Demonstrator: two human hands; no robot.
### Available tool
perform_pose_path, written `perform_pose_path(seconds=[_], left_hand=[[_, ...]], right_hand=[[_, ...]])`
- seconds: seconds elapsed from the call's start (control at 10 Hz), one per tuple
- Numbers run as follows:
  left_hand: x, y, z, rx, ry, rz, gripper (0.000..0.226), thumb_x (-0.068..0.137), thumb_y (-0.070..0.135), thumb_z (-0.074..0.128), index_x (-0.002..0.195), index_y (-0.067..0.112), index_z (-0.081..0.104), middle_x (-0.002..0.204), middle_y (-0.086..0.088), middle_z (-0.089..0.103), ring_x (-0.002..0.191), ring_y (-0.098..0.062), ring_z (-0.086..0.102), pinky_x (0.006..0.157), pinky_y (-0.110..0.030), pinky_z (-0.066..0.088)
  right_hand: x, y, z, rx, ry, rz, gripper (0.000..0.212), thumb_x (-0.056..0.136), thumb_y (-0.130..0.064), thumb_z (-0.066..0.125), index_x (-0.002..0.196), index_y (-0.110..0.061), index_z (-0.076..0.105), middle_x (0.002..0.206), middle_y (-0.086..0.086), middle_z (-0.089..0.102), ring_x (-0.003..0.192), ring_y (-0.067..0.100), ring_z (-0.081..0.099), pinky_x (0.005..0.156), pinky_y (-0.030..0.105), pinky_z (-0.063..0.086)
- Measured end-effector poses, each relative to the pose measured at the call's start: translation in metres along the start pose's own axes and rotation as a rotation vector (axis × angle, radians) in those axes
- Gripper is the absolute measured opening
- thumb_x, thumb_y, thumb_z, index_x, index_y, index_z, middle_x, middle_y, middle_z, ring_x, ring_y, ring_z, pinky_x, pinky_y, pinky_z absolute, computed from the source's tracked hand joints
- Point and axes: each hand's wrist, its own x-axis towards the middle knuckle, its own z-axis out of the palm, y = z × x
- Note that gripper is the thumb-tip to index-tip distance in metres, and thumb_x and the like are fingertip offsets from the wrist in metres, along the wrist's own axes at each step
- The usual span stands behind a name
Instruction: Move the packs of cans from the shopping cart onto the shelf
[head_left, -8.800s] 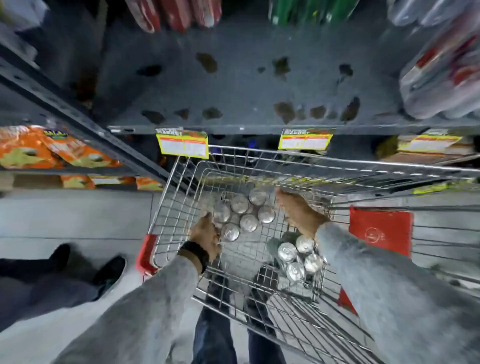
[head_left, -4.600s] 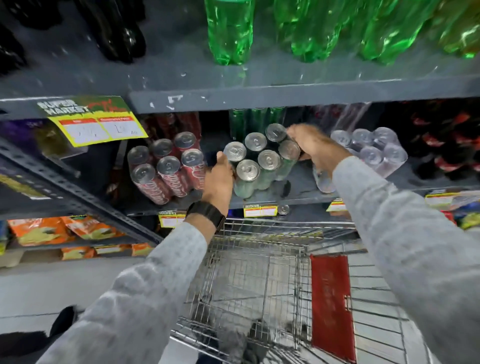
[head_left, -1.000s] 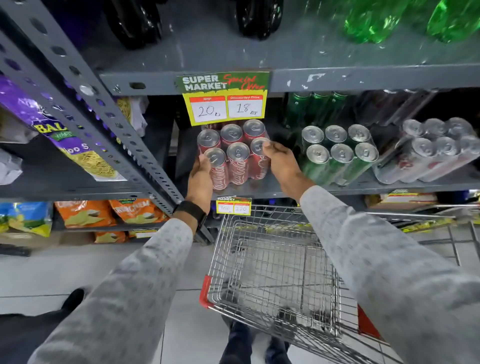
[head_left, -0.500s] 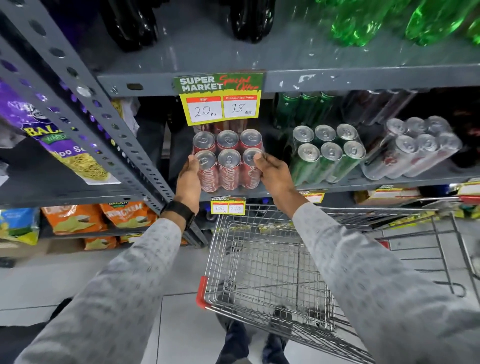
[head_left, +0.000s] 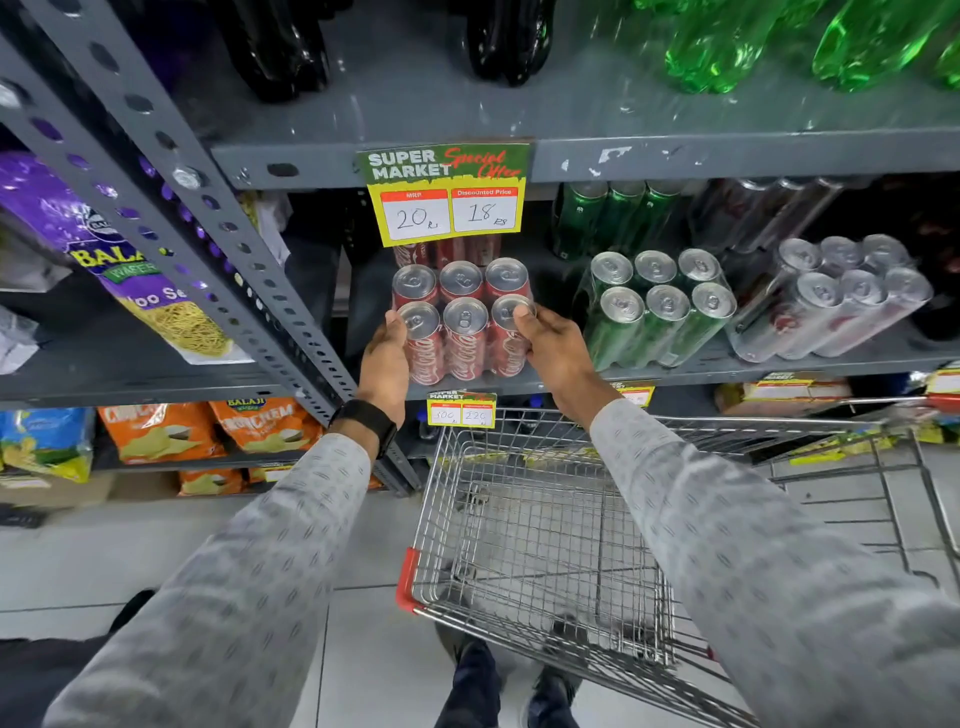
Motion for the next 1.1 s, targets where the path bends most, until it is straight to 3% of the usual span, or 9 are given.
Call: perform_pose_path(seconds=[0.2, 0.8, 0.9, 1.0, 1.1], left_hand=[[0.002, 0.000, -0.002, -0.019, -0.006, -0.011, 0.077, 0.082, 0.062, 0.050, 0.152, 0.029, 0.047, 0.157, 0.003, 0.053, 0.145, -0.018, 0.049, 0.125, -0.046, 0.033], [0.000, 0.001, -0.001, -0.031, -0.021, 0.003, 0.074, 0.090, 0.061, 0.048, 0.155, 0.027, 0.042, 0.159, 0.001, 0.050, 0.147, -0.018, 0.047, 0.126, -0.045, 0.032], [-0.002, 0.003, 0.000, -0.019, -0.013, 0.014, 0.067, 0.095, 0.059, 0.046, 0.153, 0.026, 0.045, 0.156, 0.001, 0.053, 0.140, -0.017, 0.052, 0.123, -0.039, 0.035], [-0.017, 0.013, 0.000, 0.030, 0.021, 0.051, 0.063, 0.099, 0.059, 0.041, 0.149, 0.022, 0.050, 0.147, 0.011, 0.055, 0.133, -0.008, 0.054, 0.108, -0.018, 0.042], [-0.046, 0.020, -0.004, 0.081, 0.084, 0.180, 0.058, 0.104, 0.045, 0.044, 0.155, 0.018, 0.044, 0.139, 0.018, 0.046, 0.120, 0.008, 0.052, 0.079, 0.009, 0.039]], right_hand=[[-0.001, 0.002, -0.001, -0.040, -0.006, -0.013, 0.050, 0.098, -0.042, 0.063, 0.140, -0.016, 0.064, 0.136, 0.006, 0.072, 0.129, 0.027, 0.066, 0.116, 0.050, 0.048], [-0.011, -0.002, 0.002, 0.009, -0.026, -0.002, 0.049, 0.100, -0.042, 0.060, 0.143, -0.019, 0.062, 0.137, 0.003, 0.072, 0.127, 0.022, 0.067, 0.115, 0.048, 0.050], [-0.009, 0.000, 0.001, 0.076, -0.028, 0.041, 0.053, 0.099, -0.046, 0.059, 0.146, -0.020, 0.059, 0.139, 0.003, 0.070, 0.127, 0.019, 0.065, 0.116, 0.045, 0.047], [-0.015, -0.006, -0.002, 0.094, 0.027, 0.080, 0.062, 0.098, -0.053, 0.059, 0.150, -0.021, 0.053, 0.143, -0.003, 0.065, 0.125, 0.012, 0.058, 0.107, 0.033, 0.045], [-0.026, -0.008, -0.020, 0.097, 0.115, 0.019, 0.057, 0.098, -0.051, 0.058, 0.146, -0.020, 0.055, 0.140, -0.006, 0.065, 0.129, 0.011, 0.053, 0.112, 0.036, 0.044]])
